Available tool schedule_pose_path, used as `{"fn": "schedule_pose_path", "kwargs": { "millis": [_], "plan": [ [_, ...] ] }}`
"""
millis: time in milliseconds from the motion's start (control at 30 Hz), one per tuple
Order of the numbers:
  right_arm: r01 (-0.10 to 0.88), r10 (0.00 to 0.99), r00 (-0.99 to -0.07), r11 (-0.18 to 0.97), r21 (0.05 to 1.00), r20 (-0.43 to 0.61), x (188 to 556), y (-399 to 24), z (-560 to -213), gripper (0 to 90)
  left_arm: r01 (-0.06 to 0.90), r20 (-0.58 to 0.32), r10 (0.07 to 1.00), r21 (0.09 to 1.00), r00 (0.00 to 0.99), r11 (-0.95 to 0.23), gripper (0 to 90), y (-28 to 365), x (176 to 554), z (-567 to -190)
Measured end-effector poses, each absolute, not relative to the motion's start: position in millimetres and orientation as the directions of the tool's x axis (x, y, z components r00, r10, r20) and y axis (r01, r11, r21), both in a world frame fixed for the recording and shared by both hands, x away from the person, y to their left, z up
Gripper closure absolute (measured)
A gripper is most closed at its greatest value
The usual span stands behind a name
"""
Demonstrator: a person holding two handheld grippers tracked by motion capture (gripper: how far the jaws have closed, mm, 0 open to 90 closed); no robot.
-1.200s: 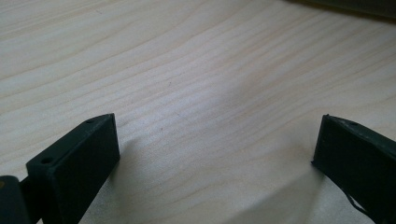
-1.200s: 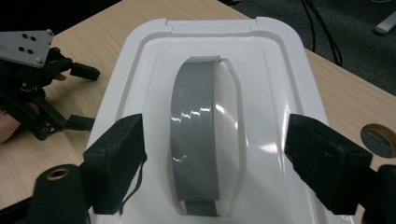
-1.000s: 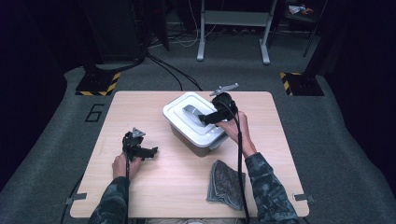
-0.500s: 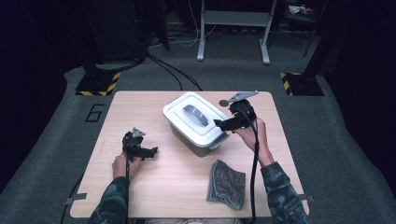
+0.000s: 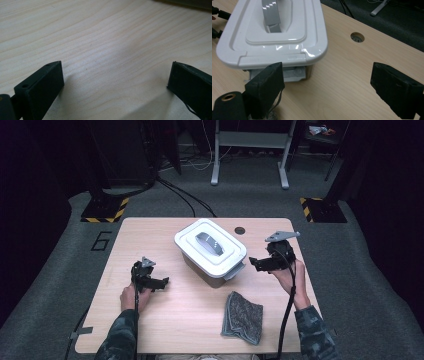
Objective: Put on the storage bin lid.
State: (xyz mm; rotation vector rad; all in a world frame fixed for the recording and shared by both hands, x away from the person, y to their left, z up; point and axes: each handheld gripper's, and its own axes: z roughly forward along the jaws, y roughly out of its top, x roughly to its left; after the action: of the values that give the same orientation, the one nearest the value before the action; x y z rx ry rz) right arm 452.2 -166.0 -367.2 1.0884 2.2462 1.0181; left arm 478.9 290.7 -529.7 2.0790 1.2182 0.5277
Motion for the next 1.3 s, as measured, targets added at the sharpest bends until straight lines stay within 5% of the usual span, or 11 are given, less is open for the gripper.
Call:
{"fn": "schedule_pose_path", "kwargs": {
  "millis": [900, 1300],
  "plan": [
    [0.64, 0.886, -0.464, 0.337, 0.691, -0.002, 419, -219, -495, 10.1, 0.609, 0.012, 0.874, 0.713, 0.485, -0.347, 0.0, 291, 479, -530],
    [0.628, 0.904, -0.428, 0.294, 0.72, 0.004, 404, -230, -528, 6.4, 0.609, 0.011, 0.875, 0.714, 0.483, -0.345, 0.0, 291, 479, -530]
  ]
}}
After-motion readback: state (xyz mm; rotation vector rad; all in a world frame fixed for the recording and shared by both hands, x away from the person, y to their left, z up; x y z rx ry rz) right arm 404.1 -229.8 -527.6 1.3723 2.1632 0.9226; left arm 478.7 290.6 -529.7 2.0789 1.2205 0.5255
